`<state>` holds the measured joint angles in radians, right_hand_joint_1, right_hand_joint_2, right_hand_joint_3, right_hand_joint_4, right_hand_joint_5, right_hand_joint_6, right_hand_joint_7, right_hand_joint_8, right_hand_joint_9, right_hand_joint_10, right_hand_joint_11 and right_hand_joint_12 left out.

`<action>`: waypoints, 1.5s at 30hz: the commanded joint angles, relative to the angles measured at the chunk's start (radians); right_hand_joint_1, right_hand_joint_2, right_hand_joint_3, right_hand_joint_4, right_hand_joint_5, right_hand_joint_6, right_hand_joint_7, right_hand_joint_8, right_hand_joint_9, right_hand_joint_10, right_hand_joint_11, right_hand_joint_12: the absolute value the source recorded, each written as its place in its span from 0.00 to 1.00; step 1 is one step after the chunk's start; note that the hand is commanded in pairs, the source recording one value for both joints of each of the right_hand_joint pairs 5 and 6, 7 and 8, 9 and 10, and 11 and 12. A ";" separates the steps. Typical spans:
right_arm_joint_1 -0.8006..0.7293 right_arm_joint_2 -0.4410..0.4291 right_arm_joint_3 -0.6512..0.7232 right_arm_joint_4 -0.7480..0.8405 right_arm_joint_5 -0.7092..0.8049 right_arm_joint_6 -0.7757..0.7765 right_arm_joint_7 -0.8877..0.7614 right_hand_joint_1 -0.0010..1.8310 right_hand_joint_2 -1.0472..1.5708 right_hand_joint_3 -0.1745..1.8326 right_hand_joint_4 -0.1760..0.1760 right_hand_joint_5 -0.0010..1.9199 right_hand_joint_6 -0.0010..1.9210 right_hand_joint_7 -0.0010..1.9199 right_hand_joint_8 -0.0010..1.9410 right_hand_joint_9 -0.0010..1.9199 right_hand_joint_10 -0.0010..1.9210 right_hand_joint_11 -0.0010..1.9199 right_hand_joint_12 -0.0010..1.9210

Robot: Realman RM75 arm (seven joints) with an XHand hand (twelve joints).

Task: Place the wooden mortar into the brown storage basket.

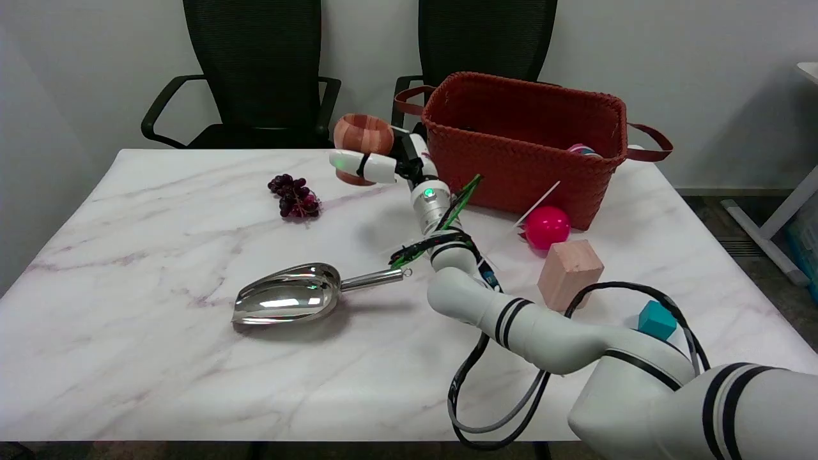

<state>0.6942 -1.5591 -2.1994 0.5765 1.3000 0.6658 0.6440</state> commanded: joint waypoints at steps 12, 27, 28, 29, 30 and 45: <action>-0.081 0.114 0.043 0.374 -0.084 0.143 -0.078 0.65 0.66 0.22 0.50 0.35 0.35 0.61 0.61 0.54 0.54 0.43 0.43; -0.023 0.178 0.118 0.375 -0.074 0.134 -0.147 0.65 0.63 0.24 0.50 0.31 0.31 0.60 0.60 0.53 0.53 0.42 0.42; -0.017 0.183 0.128 0.372 -0.073 0.132 -0.157 0.65 0.63 0.24 0.50 0.31 0.31 0.60 0.59 0.53 0.53 0.42 0.42; -0.012 0.187 0.139 0.369 -0.073 0.130 -0.168 0.65 0.63 0.24 0.50 0.31 0.31 0.60 0.59 0.53 0.53 0.42 0.42; -0.010 0.190 0.147 0.368 -0.073 0.126 -0.176 0.65 0.63 0.24 0.50 0.31 0.31 0.60 0.59 0.53 0.53 0.42 0.42; 0.115 0.229 0.252 0.076 -0.056 -0.014 -0.179 0.62 0.58 0.19 0.50 0.28 0.28 0.59 0.58 0.49 0.49 0.37 0.37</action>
<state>0.6843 -1.3786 -2.0341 0.8893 1.2315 0.7709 0.4900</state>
